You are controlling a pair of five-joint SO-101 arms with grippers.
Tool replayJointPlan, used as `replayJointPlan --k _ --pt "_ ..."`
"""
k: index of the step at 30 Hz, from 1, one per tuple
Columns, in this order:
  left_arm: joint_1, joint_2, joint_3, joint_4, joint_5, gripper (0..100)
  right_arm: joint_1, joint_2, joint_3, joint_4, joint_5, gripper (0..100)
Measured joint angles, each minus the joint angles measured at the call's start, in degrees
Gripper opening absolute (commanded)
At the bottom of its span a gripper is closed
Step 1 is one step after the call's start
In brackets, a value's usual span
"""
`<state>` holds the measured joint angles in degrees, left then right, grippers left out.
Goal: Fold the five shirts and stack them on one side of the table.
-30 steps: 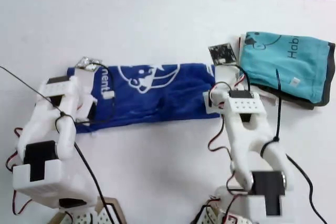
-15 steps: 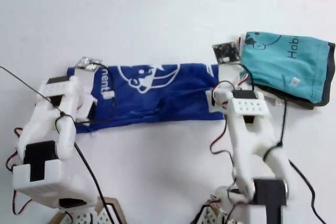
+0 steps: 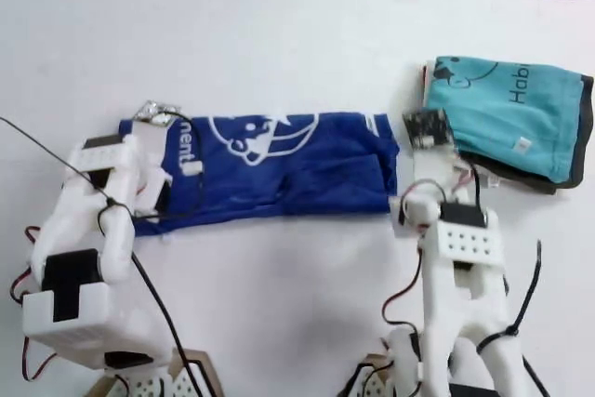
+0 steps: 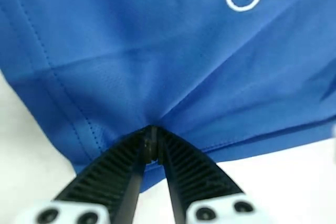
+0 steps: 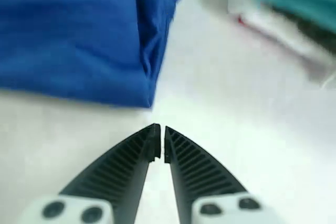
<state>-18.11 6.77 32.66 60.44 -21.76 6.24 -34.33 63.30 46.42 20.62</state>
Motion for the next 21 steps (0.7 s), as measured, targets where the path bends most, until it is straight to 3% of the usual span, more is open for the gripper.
replayJointPlan --k 5,10,21 --pt "0.00 0.00 0.00 0.00 0.00 3 5.63 -0.26 11.25 -13.89 0.79 2.0" --pt "0.00 0.09 -0.35 0.35 0.00 3 5.27 -2.02 13.19 -16.62 0.79 2.0" --pt "-1.05 0.88 -21.63 21.98 4.13 3 5.01 -2.02 13.36 -16.97 0.79 2.0"
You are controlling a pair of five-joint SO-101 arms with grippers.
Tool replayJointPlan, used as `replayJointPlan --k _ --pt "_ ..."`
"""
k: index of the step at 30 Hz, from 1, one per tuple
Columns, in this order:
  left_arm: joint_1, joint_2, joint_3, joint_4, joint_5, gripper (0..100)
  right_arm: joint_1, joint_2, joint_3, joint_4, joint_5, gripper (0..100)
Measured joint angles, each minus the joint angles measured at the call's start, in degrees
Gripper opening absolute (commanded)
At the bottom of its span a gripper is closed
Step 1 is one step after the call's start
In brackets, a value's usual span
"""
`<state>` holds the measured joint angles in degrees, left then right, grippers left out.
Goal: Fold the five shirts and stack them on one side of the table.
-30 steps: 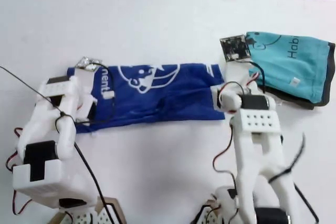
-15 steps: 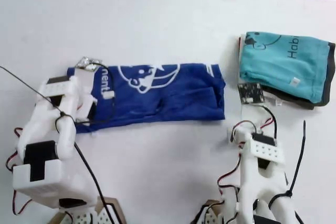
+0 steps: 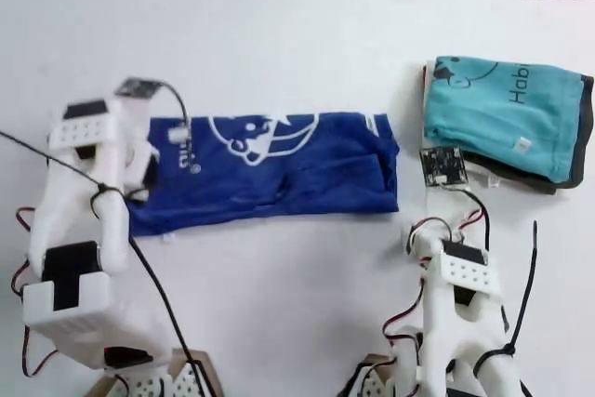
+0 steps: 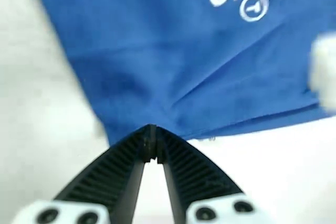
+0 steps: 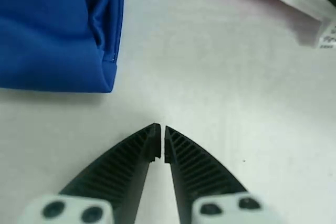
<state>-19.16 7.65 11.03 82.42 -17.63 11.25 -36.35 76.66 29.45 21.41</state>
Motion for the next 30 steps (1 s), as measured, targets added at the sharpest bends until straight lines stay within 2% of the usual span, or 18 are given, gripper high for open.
replayJointPlan --k 3,7,9,17,21,30 --pt "-1.05 0.00 -6.07 2.73 0.00 5 0.00 0.00 0.00 0.00 0.00 2.0" --pt "-4.66 0.00 -7.91 2.29 0.00 20 0.00 0.00 0.18 0.00 0.00 2.0" --pt "-6.86 0.70 -8.26 1.41 0.00 24 0.00 0.00 0.18 0.00 0.00 2.0" --pt "-12.84 12.13 -12.92 -1.14 0.00 23 0.00 0.00 0.18 0.00 0.00 2.0" --pt "-13.36 20.22 -18.11 -0.97 0.00 23 0.00 0.00 0.18 0.00 0.00 2.0" --pt "-13.01 32.97 -34.73 7.38 0.00 23 0.00 0.00 0.18 0.00 0.00 2.0"
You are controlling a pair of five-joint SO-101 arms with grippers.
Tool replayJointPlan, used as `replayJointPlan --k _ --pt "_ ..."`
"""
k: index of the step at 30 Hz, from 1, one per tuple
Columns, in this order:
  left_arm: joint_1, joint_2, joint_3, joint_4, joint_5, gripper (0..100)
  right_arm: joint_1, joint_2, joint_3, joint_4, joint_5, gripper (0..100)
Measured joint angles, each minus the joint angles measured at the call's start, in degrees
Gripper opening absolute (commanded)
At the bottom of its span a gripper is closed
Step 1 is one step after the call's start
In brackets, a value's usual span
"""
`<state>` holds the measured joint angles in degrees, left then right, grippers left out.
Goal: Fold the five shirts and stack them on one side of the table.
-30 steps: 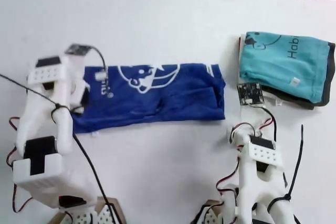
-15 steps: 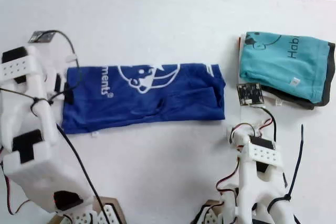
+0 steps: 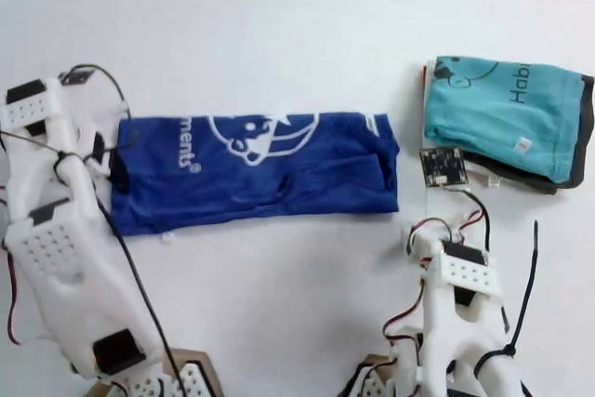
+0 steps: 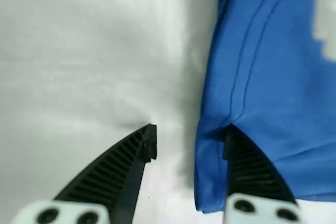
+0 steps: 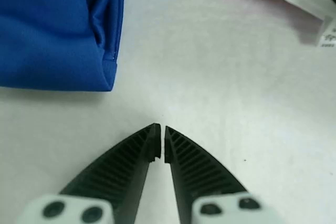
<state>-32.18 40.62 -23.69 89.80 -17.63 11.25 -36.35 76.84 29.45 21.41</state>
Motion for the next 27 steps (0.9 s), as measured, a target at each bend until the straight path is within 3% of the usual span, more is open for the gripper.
replayJointPlan --k 15,17,20,27 --pt "4.57 9.49 -11.16 6.77 2.11 22 -0.09 0.00 0.00 0.00 0.00 2.0" --pt "4.66 9.49 -11.43 7.38 2.11 18 -0.09 0.00 0.00 0.00 0.00 2.0" --pt "5.98 9.58 -11.52 8.09 2.11 3 -0.09 0.00 0.00 0.00 0.00 2.0" --pt "8.00 9.58 -11.34 8.53 2.29 3 -0.09 0.00 0.00 0.00 0.00 2.0"
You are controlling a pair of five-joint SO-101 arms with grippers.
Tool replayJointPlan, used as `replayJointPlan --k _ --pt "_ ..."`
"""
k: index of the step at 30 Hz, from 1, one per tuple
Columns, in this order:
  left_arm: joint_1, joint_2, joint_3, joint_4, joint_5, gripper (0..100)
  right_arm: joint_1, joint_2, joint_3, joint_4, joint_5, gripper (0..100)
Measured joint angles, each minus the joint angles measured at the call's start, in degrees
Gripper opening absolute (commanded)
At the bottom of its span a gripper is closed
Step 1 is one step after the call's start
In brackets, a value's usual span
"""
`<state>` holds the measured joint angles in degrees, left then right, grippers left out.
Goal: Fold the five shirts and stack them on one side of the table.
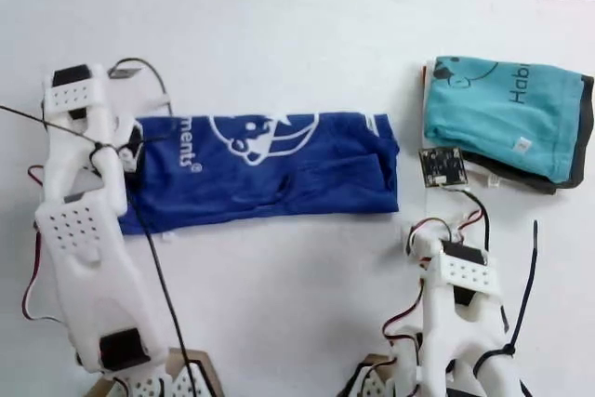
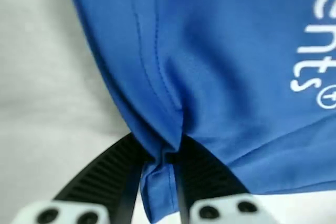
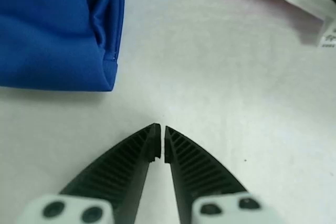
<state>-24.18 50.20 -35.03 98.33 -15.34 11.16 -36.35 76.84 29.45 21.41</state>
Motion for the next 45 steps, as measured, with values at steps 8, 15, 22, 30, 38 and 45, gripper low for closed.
replayJointPlan --k 8,15,22,30,38,45 --pt "-8.97 0.00 -0.97 -0.88 -7.03 3 0.00 0.00 0.00 0.00 0.00 2.0" --pt "-25.67 0.79 -8.88 -1.23 -15.82 3 0.00 0.00 0.00 0.00 0.00 2.0" --pt "-32.70 0.97 -16.79 2.55 -19.52 3 0.00 0.00 0.00 0.00 0.00 2.0" --pt "-30.33 0.88 -13.45 2.90 -14.59 3 0.00 0.00 0.00 0.00 0.00 2.0" --pt "-19.16 -16.09 7.91 2.90 -9.05 3 0.00 0.00 0.00 0.00 0.00 2.0" --pt "-3.16 -36.92 18.11 2.99 -3.78 3 0.00 0.00 0.00 0.00 0.00 2.0"
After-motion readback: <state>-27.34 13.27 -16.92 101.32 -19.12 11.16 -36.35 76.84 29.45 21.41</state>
